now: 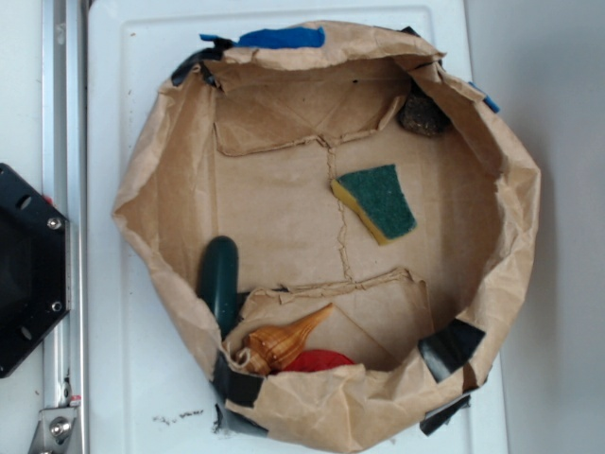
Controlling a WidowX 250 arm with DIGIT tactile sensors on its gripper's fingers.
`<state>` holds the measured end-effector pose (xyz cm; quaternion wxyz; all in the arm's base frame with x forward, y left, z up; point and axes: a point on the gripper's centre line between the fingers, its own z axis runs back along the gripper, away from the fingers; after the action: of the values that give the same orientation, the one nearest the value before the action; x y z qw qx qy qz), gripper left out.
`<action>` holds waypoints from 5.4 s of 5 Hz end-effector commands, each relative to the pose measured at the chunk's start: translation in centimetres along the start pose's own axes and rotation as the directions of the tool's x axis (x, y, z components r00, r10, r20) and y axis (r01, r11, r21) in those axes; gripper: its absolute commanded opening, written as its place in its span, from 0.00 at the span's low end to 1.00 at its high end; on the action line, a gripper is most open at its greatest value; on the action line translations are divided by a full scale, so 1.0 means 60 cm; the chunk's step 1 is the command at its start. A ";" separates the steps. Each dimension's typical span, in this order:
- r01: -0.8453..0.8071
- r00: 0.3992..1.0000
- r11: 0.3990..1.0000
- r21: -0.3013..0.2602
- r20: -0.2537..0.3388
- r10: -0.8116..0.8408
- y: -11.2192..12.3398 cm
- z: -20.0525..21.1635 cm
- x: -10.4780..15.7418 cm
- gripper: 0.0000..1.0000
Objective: Grab the green sponge.
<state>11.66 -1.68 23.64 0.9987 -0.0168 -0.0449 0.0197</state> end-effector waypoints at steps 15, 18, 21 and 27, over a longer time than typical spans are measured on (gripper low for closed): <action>0.687 0.719 0.726 -0.007 0.146 -0.679 0.062 -0.184 0.280 1.00; 0.763 0.623 0.642 0.074 0.181 -0.761 0.057 -0.220 0.280 1.00; 0.784 0.603 0.618 0.065 0.158 -0.782 0.067 -0.224 0.278 1.00; 0.794 0.595 0.603 0.075 0.103 -0.797 0.103 -0.231 0.279 1.00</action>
<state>28.58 4.20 9.53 0.8992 -0.0020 -0.0896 -0.4283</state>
